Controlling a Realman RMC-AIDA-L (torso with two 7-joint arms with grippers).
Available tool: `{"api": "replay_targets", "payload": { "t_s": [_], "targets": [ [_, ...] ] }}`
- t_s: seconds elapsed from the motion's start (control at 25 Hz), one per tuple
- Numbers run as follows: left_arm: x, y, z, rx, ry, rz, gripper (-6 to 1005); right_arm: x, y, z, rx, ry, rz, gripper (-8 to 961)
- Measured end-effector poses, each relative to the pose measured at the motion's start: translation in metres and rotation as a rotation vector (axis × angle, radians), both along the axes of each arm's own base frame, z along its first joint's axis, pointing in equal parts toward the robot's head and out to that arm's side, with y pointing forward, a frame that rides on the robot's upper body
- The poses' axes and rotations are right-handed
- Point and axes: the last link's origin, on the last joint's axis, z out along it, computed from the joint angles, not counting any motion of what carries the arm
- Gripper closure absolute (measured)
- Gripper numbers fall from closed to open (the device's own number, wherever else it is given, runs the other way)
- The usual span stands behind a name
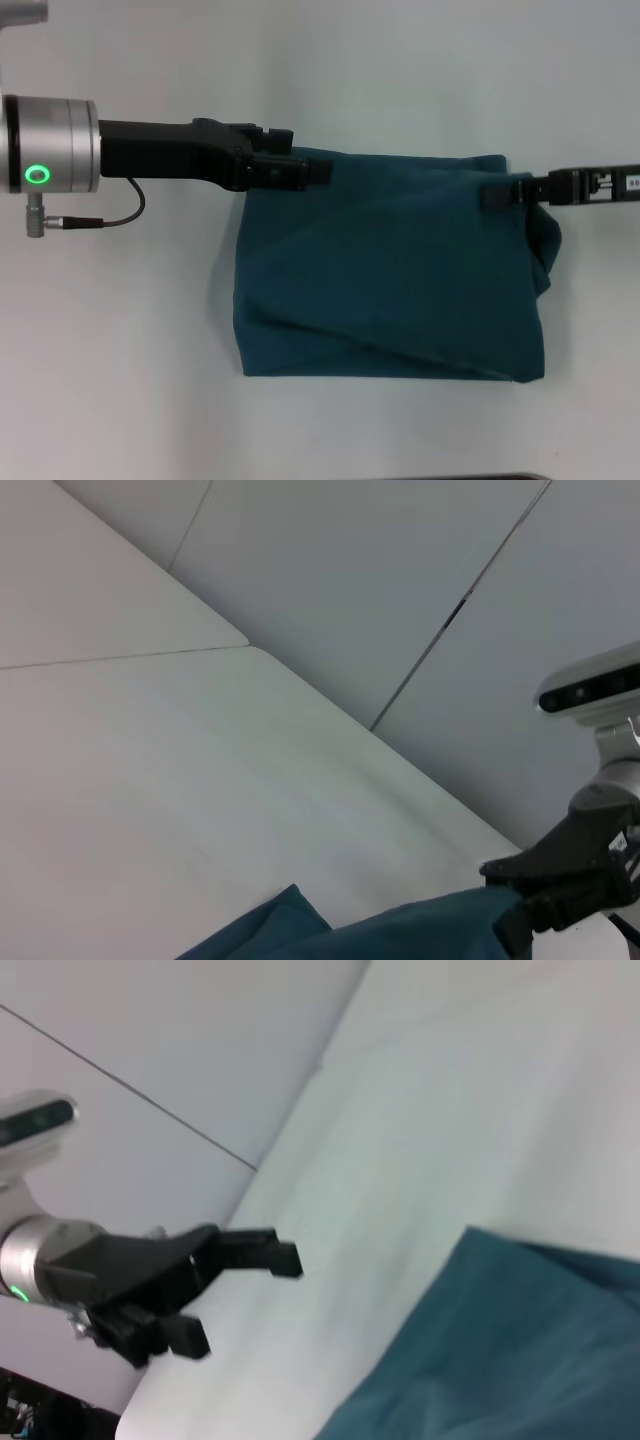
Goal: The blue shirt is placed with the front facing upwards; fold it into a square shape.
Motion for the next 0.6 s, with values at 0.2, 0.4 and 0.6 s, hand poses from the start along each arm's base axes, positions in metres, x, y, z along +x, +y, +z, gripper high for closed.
{"api": "replay_targets", "payload": {
  "t_s": [0.2,0.4,0.6],
  "targets": [
    [-0.002,0.001,0.003,0.011,-0.007,0.013,112,-0.003,0.007,0.01,0.017,-0.017,0.007,932],
    [-0.003,0.001,0.004,0.011,-0.012,0.021,111,-0.002,0.011,0.018,0.038,-0.023,0.002,917],
    [-0.003,0.0,0.004,0.008,-0.013,0.025,111,0.001,0.012,0.021,0.05,-0.033,-0.008,902]
  ]
}}
